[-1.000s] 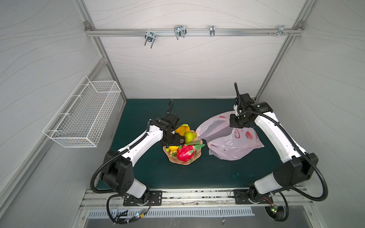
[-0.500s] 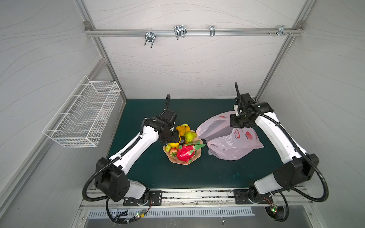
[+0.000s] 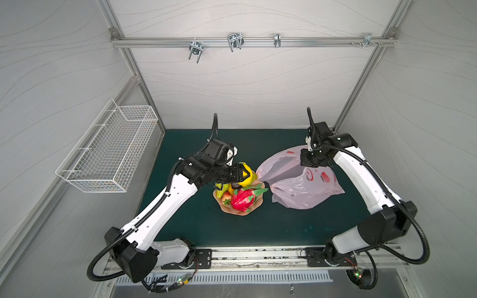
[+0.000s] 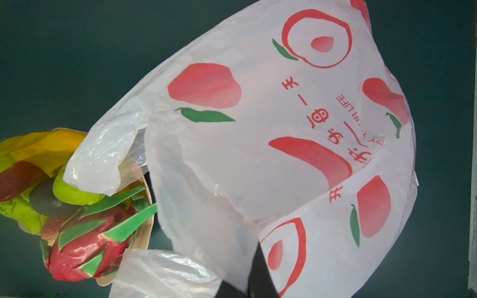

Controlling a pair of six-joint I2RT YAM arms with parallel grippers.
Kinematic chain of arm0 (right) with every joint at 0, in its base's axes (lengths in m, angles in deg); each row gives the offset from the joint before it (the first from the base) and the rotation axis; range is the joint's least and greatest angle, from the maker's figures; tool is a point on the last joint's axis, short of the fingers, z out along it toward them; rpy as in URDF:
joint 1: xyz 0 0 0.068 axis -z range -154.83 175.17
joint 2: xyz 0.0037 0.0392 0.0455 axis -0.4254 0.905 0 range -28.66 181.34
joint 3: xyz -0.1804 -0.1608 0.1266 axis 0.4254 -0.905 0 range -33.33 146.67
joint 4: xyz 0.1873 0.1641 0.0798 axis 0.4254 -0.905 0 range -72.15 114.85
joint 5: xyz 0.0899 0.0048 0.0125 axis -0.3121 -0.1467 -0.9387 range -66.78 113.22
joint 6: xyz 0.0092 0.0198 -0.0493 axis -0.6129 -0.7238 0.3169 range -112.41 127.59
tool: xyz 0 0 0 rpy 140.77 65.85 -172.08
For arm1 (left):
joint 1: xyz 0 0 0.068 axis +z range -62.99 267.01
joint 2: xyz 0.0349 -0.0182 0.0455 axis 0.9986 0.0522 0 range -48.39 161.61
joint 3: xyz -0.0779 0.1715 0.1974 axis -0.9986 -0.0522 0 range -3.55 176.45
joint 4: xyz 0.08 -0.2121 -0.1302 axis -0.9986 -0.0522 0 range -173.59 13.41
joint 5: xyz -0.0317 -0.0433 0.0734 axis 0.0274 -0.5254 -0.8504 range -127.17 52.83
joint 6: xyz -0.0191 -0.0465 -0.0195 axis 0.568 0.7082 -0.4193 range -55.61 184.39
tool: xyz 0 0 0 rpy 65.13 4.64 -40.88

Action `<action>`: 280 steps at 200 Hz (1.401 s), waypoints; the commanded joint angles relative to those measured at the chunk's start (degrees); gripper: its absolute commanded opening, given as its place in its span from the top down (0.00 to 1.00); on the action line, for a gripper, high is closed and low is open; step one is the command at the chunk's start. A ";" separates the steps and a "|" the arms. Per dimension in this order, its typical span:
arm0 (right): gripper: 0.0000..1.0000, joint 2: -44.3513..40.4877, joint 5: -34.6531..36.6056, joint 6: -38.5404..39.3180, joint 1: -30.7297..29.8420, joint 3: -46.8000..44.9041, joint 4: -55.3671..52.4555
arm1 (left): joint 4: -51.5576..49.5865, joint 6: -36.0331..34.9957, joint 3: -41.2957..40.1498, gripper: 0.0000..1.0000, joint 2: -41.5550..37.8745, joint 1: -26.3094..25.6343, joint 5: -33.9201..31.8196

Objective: Place the fruits into the plastic bag
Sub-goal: Place the fruit in the plastic bag.

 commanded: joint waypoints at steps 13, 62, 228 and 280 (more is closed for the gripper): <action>1.00 -1.86 -1.94 -0.06 0.33 1.56 -1.09 | 12.98 7.38 0.01 0.53 5.87 -3.39 1.43; 1.00 -2.91 -5.92 -2.04 0.33 -0.04 0.42 | 19.18 10.73 6.19 0.55 18.75 -6.27 1.58; 1.00 -8.40 -23.59 -12.59 5.81 -11.27 10.43 | 33.78 17.91 0.76 0.60 30.68 -14.16 9.04; 1.00 -9.52 -25.12 -14.69 5.95 -13.33 12.15 | 36.17 18.62 -1.86 0.62 31.58 -16.47 9.61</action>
